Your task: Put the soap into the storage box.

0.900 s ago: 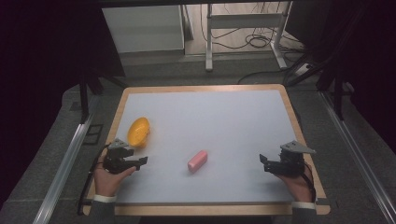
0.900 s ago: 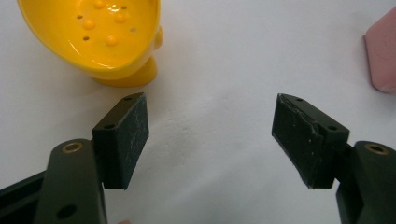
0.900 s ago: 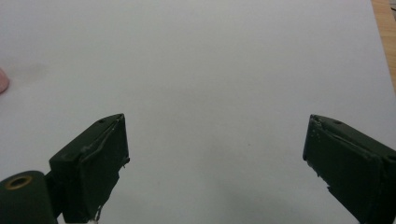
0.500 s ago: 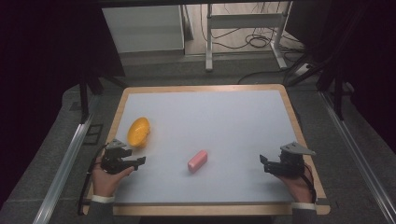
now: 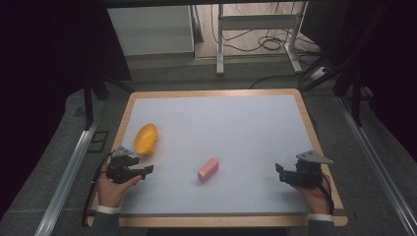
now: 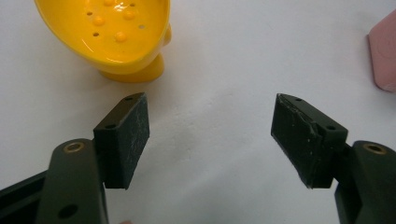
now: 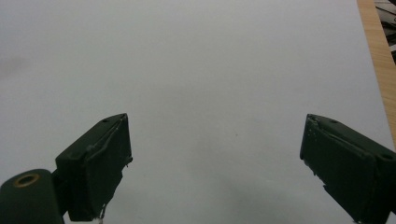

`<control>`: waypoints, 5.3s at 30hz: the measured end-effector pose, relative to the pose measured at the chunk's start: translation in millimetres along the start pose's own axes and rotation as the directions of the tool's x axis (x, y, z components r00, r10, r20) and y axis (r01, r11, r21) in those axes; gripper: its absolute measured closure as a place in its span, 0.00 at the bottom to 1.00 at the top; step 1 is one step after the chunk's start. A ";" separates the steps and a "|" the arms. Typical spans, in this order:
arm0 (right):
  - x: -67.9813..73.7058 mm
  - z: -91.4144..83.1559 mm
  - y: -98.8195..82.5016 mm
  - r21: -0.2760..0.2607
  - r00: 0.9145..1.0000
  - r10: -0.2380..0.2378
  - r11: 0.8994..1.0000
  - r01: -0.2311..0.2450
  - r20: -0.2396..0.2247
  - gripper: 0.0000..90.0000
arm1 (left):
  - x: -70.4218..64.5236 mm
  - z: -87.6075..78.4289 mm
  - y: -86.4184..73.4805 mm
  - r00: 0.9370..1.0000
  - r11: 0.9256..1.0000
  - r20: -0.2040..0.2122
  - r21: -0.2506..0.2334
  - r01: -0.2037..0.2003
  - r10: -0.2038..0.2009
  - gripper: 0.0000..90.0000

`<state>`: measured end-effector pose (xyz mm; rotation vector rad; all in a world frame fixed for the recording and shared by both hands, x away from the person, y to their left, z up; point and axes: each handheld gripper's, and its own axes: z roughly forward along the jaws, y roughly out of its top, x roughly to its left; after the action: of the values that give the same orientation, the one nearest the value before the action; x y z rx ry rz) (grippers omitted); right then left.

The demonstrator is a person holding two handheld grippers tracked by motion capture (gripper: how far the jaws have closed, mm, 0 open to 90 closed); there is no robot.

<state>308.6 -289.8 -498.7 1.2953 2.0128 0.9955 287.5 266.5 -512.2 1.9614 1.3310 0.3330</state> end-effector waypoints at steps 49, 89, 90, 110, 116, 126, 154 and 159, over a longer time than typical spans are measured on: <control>-2.2 -9.2 -0.7 -0.001 1.000 0.020 1.000 -0.020 -0.011 0.10 | -34.1 -29.7 41.3 0.996 0.996 0.057 -0.062 -0.069 0.073 0.30; 0.6 -4.7 -1.9 0.034 1.000 0.001 0.999 -0.001 0.009 0.10 | -79.2 3.8 66.9 0.981 0.986 0.113 0.033 -0.162 0.157 0.29; 0.4 -4.7 -2.0 0.034 1.000 0.002 0.999 -0.002 0.008 0.10 | -80.1 4.3 67.0 0.981 0.986 0.112 0.035 -0.165 0.160 0.29; -0.3 -3.8 -2.7 0.039 1.000 -0.001 0.999 0.001 0.013 0.10 | -103.5 16.9 81.5 0.967 0.972 0.136 0.069 -0.227 0.216 0.29; 0.1 -2.9 -3.0 0.042 1.000 -0.001 0.999 0.000 0.011 0.10 | -113.1 21.8 87.6 0.961 0.964 0.139 0.087 -0.251 0.238 0.29; -2.7 -4.9 -3.1 0.036 1.000 0.006 0.999 -0.007 0.015 0.10 | -126.0 29.9 94.8 0.952 0.956 0.160 0.096 -0.277 0.260 0.29; 0.1 0.9 -5.2 0.064 1.000 -0.002 0.998 0.001 0.017 0.10 | -142.4 67.1 96.6 0.952 0.946 0.191 0.176 -0.272 0.239 0.29; 0.8 2.6 -6.0 0.070 1.000 -0.008 0.998 0.007 0.018 0.10 | -143.5 75.0 95.0 0.954 0.944 0.190 0.196 -0.267 0.230 0.29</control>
<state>307.2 -289.9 -505.1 1.3279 2.0535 0.9133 334.9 89.1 -473.1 2.2969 1.0506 0.1413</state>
